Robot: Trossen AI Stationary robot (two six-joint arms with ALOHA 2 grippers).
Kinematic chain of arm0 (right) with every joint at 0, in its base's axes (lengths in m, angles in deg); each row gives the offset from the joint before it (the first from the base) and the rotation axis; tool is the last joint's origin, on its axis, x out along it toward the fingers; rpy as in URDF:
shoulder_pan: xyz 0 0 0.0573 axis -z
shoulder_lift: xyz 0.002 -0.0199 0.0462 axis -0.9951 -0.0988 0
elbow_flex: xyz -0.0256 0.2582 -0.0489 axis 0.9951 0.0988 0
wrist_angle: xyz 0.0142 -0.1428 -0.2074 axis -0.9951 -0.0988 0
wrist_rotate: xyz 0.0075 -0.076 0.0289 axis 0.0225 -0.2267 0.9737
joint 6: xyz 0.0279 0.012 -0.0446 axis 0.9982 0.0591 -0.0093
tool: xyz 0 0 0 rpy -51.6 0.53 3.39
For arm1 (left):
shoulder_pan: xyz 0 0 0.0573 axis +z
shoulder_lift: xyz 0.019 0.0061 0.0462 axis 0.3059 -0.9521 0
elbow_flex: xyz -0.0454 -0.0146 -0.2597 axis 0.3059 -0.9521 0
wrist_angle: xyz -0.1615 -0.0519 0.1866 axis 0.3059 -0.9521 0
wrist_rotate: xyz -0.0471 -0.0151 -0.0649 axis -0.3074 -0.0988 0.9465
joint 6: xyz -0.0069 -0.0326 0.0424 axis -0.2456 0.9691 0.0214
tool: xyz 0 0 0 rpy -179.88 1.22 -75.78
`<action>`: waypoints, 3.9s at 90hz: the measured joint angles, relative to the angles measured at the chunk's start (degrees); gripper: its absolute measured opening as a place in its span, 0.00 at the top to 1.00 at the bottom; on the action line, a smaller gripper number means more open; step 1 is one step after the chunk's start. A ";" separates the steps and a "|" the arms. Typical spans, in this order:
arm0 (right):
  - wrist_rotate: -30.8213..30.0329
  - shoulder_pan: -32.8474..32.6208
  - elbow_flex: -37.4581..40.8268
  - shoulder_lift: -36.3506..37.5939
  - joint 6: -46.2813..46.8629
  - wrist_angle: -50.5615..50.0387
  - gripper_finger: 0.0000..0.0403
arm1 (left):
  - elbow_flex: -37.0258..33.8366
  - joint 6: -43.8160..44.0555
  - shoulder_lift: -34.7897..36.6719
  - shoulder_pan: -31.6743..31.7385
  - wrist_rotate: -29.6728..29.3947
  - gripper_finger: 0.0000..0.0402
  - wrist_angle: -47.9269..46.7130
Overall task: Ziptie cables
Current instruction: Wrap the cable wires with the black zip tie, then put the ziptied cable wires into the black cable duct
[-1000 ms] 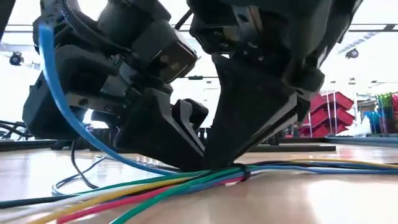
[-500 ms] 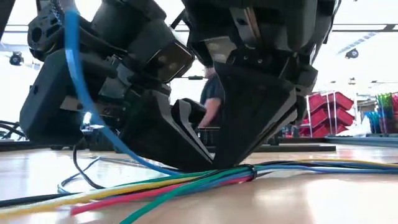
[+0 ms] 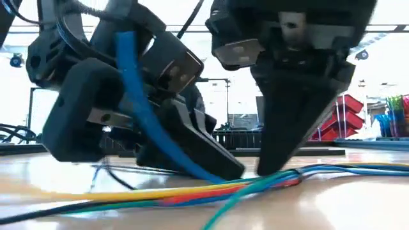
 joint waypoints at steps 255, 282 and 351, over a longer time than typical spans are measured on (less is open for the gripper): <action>1.70 -4.70 -6.56 -3.19 1.12 -13.79 1.00 | 0.04 -1.06 -1.70 -0.18 0.77 1.00 3.48; -5.42 -6.59 -7.38 1.91 -2.62 -13.84 0.86 | -0.12 1.24 2.34 -0.18 1.47 1.00 -1.87; -6.34 -32.85 -5.68 0.90 -17.21 -13.09 0.63 | -0.50 22.15 28.00 -1.58 -7.52 0.61 -17.98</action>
